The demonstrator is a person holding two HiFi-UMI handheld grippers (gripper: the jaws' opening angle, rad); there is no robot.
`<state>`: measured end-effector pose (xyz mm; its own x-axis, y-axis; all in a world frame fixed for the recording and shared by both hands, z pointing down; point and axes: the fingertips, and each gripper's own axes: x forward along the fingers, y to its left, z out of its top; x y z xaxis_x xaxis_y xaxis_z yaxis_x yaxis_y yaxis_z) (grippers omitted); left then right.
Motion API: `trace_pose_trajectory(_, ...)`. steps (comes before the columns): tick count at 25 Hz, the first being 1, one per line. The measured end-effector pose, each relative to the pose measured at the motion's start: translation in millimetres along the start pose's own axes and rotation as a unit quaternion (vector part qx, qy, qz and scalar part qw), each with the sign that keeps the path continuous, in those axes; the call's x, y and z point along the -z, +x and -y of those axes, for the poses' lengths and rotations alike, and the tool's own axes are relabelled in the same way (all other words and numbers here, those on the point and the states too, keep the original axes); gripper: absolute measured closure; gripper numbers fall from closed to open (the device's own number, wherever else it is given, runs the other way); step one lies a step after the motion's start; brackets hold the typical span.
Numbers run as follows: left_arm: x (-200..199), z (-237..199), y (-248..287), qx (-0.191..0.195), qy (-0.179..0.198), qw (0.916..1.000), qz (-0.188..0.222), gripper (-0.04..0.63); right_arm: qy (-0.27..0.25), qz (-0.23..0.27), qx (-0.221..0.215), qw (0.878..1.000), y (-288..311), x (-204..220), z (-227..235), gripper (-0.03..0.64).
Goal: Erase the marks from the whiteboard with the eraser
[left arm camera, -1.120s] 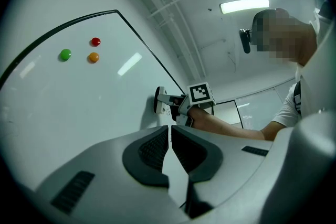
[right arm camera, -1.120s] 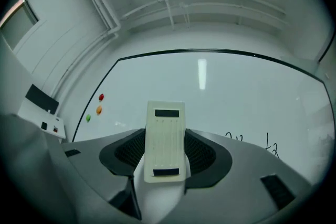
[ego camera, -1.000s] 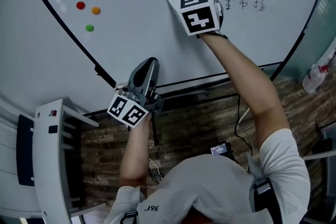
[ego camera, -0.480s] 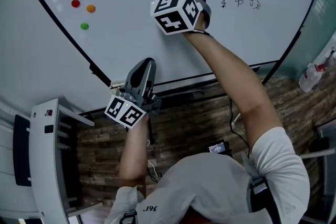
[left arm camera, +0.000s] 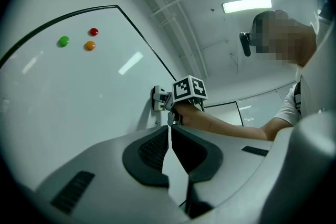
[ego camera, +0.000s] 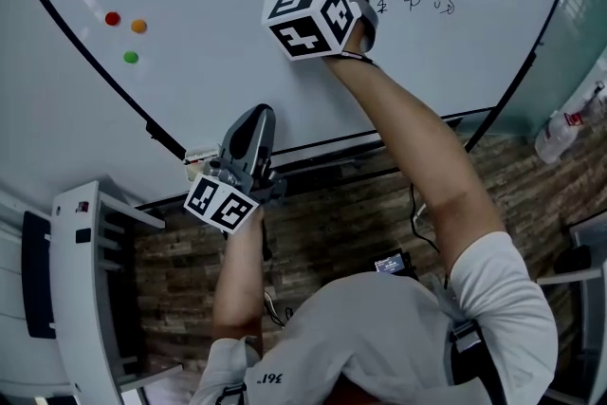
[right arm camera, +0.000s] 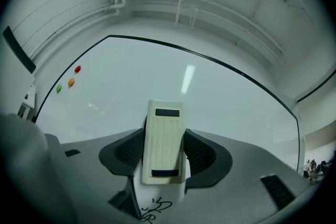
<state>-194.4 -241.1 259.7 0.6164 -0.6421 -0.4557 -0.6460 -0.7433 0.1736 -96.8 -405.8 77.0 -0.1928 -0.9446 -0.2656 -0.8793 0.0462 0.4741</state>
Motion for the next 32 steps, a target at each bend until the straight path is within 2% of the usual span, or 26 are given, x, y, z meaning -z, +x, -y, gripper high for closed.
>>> trace_pose_trajectory(13,27,33,46,0.032,-0.003,0.9993,-0.020,0.588,0.028,-0.019,0.025,0.999,-10,49,94,0.367)
trace_pose_trajectory(19,33,43,59,0.039,0.000,0.9989,-0.027,0.588,0.033,-0.029,0.030,0.999,-15,67,129,0.367)
trace_pose_trajectory(32,48,55,77,0.050,0.000,0.9979,-0.041,0.588,0.037,-0.062,0.071,0.995,-28,116,205,0.367)
